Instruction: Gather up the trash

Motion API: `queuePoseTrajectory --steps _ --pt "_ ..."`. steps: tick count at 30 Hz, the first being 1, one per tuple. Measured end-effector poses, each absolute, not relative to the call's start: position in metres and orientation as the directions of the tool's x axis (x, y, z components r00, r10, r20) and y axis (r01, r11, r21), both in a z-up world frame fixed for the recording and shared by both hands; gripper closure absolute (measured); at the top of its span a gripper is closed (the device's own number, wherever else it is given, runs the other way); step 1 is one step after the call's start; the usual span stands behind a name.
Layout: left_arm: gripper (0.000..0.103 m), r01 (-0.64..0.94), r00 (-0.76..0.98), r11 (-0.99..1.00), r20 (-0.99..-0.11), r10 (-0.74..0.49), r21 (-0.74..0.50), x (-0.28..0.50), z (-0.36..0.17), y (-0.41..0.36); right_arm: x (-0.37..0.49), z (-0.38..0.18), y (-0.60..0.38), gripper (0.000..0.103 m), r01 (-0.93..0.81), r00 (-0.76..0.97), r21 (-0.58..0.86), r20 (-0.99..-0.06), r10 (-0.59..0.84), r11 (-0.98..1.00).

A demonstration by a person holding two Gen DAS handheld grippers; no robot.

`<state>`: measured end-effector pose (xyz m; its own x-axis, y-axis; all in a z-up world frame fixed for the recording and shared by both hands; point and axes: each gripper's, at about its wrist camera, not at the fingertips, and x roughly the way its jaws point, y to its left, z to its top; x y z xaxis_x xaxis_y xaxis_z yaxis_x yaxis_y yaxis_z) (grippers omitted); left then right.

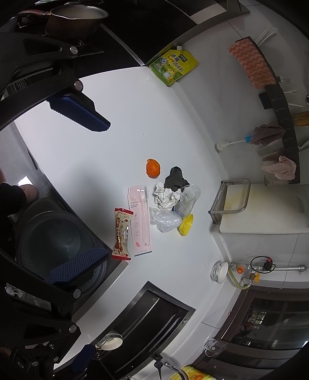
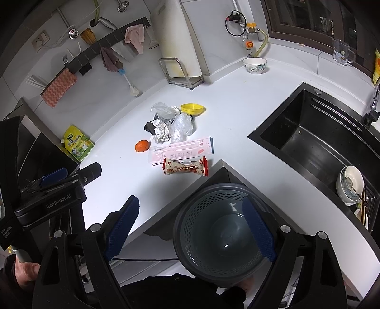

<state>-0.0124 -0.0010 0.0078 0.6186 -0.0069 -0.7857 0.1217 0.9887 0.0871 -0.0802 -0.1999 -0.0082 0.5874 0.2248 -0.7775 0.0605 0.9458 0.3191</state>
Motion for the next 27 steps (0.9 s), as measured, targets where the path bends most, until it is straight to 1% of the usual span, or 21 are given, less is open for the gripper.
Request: queuePoseTrajectory --steps 19,27 --pt "0.006 0.11 0.614 0.991 -0.789 -0.009 0.074 -0.015 0.01 0.001 -0.083 -0.006 -0.199 0.018 0.049 0.597 0.324 -0.768 0.232 0.945" --pt "0.006 0.106 0.603 0.992 -0.797 -0.009 0.069 -0.012 0.004 0.01 -0.076 -0.012 -0.195 0.018 0.031 0.592 0.346 -0.763 0.261 0.938"
